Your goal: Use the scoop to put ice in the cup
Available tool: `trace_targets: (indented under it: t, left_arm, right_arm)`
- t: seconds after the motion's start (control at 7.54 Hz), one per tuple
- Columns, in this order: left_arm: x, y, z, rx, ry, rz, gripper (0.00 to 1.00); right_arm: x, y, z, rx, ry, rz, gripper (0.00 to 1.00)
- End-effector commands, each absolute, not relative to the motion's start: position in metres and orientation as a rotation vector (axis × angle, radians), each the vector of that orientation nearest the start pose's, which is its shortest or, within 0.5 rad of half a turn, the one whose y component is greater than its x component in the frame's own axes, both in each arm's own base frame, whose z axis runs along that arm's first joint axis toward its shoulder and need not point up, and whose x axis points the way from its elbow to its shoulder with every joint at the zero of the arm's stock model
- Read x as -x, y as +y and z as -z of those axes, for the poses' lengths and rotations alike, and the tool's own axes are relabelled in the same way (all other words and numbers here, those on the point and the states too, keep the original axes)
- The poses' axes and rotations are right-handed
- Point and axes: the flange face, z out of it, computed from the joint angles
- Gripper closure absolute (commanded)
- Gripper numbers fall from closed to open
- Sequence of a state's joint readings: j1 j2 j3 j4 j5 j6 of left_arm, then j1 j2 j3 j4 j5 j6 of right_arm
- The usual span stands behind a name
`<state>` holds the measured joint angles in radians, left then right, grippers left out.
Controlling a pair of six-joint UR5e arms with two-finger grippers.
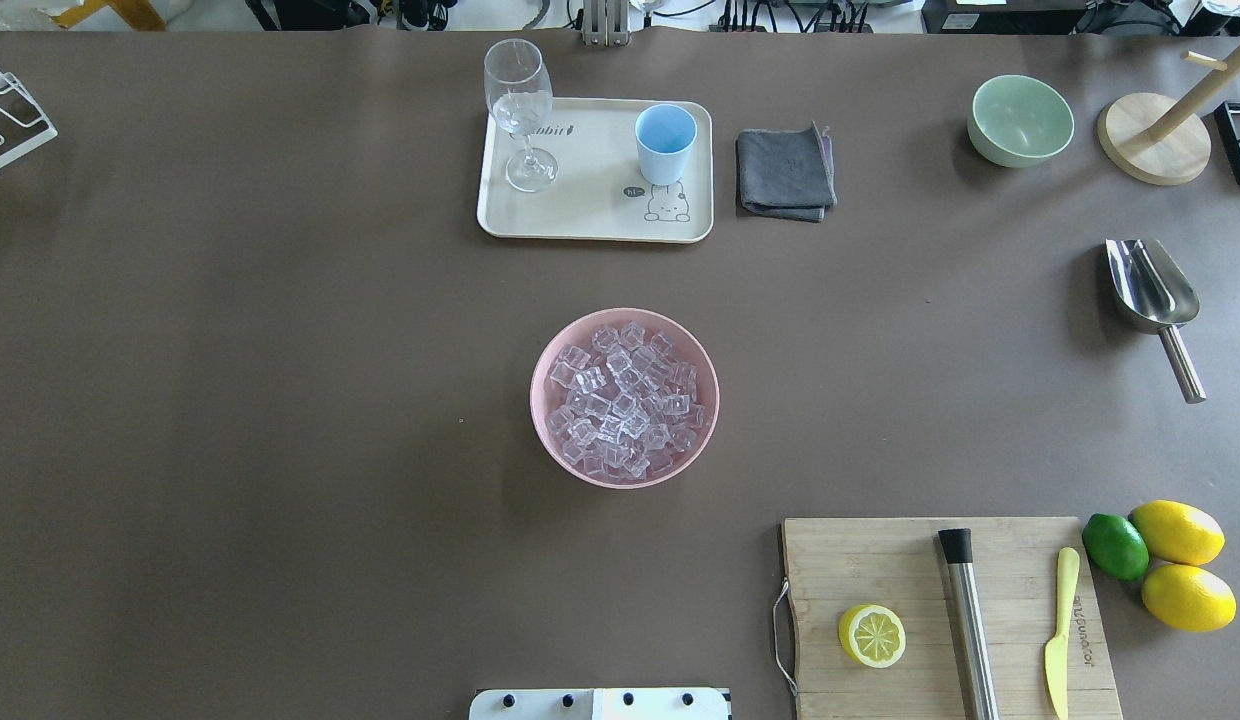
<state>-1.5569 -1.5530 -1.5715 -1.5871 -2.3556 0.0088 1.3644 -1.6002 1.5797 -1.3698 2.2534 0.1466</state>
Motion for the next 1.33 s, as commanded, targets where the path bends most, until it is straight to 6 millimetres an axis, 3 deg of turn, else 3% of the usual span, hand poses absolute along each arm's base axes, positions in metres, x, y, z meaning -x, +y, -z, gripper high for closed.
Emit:
trace_targets:
  t: [0.0,0.13,0.4,0.66,0.93,1.06,1.19]
  left_arm:
    - [0.056,-0.486,-0.663,0.0,0.785,-0.022,0.02]
    - [0.055,-0.486,-0.663,0.002,0.785,-0.021,0.02]
    - [0.051,-0.489,-0.658,-0.006,0.786,-0.036,0.02]
    - [-0.001,-0.505,-0.633,-0.1,0.792,-0.187,0.02]
    - [-0.015,-0.51,-0.614,-0.186,0.813,-0.25,0.02]
    - [-0.057,-0.51,-0.602,-0.232,0.836,-0.358,0.02]
    - [-0.099,-0.515,-0.594,-0.244,0.844,-0.444,0.02]
  right_arm:
    - [0.011,-0.489,-0.643,-0.083,-0.704,0.087,0.0]
    - [0.01,-0.494,-0.626,-0.118,-0.687,0.092,0.0]
    - [0.024,-0.496,-0.619,-0.088,-0.707,0.03,0.0]
    - [0.061,-0.493,-0.616,-0.04,-0.774,0.043,0.0]
    - [0.09,-0.486,-0.612,-0.025,-0.829,-0.061,0.0]
    - [0.115,-0.477,-0.624,-0.005,-0.82,-0.045,0.0]
    - [0.124,-0.473,-0.65,0.004,-0.807,-0.03,0.0]
